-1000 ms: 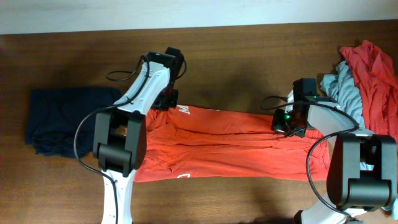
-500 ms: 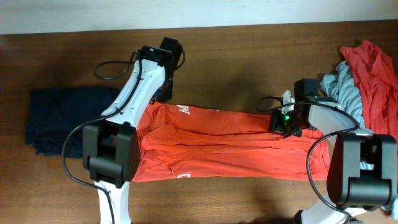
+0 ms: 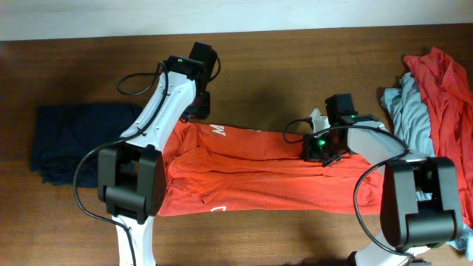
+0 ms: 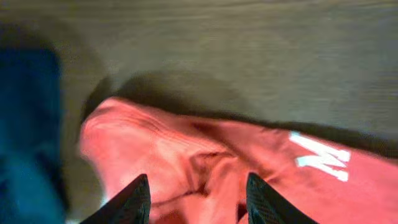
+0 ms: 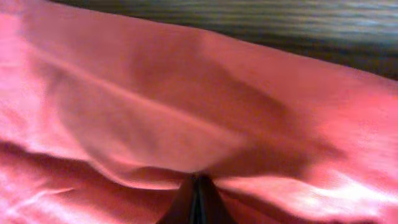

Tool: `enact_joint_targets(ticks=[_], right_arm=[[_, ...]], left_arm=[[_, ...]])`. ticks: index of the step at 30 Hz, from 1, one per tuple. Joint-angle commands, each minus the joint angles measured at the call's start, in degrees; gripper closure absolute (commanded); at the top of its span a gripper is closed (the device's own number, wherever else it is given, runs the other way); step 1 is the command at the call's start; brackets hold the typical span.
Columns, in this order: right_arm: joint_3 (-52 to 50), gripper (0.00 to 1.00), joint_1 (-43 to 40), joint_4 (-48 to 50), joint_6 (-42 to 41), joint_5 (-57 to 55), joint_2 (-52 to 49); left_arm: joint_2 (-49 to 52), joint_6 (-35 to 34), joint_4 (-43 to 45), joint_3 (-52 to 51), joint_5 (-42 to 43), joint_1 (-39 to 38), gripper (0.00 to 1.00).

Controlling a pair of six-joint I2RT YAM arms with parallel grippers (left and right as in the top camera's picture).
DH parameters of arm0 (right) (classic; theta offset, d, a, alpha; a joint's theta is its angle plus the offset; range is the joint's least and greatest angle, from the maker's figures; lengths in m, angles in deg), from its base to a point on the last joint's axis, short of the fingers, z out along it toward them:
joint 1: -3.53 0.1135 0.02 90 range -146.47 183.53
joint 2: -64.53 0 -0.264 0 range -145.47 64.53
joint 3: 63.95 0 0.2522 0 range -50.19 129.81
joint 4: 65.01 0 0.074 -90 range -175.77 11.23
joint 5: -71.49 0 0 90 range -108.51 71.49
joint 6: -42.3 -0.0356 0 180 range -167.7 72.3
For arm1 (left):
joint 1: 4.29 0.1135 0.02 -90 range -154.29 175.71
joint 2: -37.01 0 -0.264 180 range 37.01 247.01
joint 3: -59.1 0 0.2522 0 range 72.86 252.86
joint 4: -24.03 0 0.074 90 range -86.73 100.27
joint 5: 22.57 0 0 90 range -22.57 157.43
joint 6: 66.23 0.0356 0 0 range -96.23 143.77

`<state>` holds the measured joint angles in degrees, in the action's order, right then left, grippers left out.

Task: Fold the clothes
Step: 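Pull the folded shirt edges to straighten it with both grippers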

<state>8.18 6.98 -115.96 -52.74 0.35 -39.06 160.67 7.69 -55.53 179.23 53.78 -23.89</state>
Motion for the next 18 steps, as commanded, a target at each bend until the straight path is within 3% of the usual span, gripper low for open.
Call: enact_joint_targets(ticks=[1,10,18], right_arm=[[-0.5,0.96,0.72,0.17,-4.52,-7.15,-1.62],[-0.5,0.96,0.72,0.59,-4.52,-7.15,-5.88],[-0.5,0.96,0.68,0.5,-4.52,-7.34,-5.9]], left_arm=[[-0.76,4.42,3.08,-5.11,5.6,-0.07,0.51],[-0.76,3.28,5.27,-9.6,5.29,-0.24,0.51],[-0.76,1.36,9.7,-15.93,2.27,-0.24,0.61]])
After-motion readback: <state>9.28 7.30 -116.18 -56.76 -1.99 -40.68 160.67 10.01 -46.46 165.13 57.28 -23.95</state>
